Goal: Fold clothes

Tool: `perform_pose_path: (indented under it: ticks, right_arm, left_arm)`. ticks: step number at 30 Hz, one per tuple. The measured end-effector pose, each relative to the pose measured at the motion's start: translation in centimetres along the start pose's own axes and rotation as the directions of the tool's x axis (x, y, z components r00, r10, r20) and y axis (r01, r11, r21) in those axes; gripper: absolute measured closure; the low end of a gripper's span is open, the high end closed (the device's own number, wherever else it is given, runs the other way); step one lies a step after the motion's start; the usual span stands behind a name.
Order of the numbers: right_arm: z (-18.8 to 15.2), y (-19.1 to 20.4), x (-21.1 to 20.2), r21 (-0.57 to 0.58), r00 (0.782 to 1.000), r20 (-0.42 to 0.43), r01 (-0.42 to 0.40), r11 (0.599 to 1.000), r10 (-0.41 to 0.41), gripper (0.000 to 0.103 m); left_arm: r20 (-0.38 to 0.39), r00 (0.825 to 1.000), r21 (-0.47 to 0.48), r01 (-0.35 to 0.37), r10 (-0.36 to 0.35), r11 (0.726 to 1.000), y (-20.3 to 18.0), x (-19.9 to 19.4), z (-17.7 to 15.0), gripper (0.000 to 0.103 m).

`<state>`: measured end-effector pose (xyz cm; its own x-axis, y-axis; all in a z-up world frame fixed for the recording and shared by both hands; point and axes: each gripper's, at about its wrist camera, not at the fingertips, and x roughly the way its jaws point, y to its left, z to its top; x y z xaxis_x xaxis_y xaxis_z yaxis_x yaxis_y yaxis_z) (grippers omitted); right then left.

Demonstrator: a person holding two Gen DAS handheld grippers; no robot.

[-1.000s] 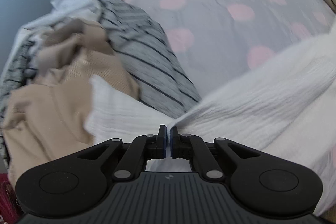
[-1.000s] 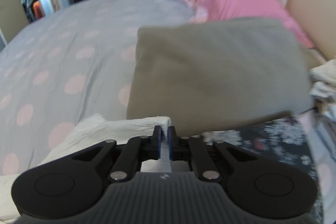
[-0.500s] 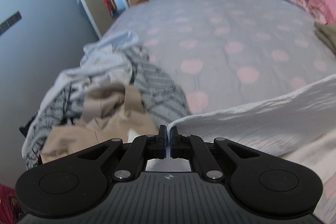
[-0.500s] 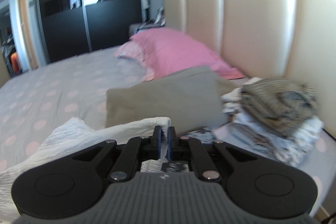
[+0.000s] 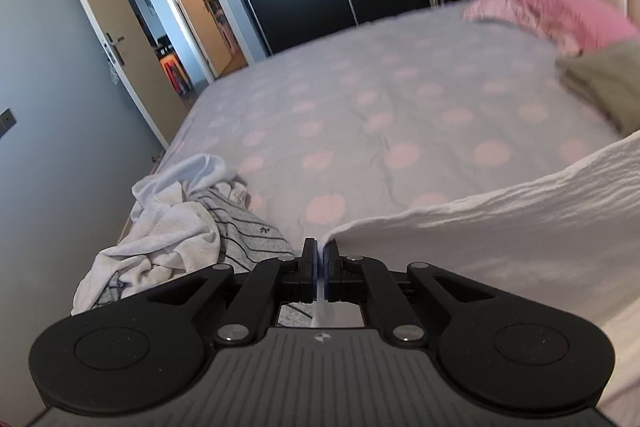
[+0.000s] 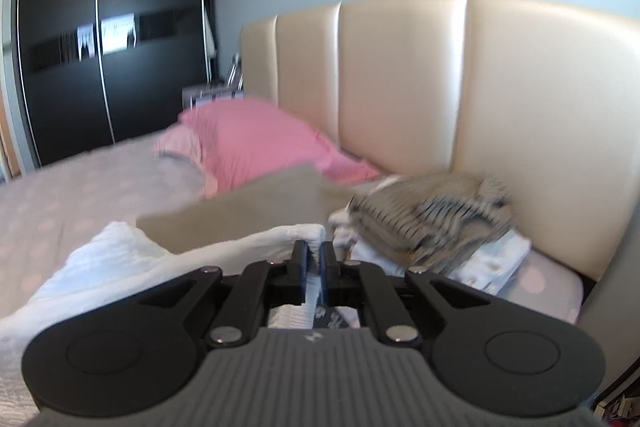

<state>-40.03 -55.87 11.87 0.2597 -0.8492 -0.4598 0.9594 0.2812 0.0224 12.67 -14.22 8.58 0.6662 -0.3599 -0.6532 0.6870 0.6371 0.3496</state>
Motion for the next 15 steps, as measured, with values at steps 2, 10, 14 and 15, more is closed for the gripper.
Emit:
perform_pose_path:
  ticks: [2,10,14,15]
  right_arm:
    - [-0.7,1.4,3.0,-0.019,0.999,-0.036,0.006,1.0,-0.006,0.096]
    - [-1.2,6.3,12.5,-0.029,0.996,-0.093,0.003,1.0,-0.006,0.096]
    - [-1.0,9.0,16.4,-0.053,0.995,-0.105,-0.002,0.999,-0.003,0.096]
    - [-1.2,9.7,17.4,-0.064,0.994,-0.113,0.002,0.998,-0.009,0.096]
  left_arm:
    - [-0.032,0.999,0.021,-0.007,0.008,1.0,-0.5,2.4,0.5,0.102]
    - [-0.089,0.993,0.039,-0.072,0.075,0.997,-1.8,10.4,3.6,0.102]
    - [-0.122,0.987,0.073,-0.1,0.108,0.992,-3.0,14.4,4.9,0.102]
    - [-0.143,0.984,0.074,-0.093,0.102,0.993,-3.3,15.6,5.1,0.102]
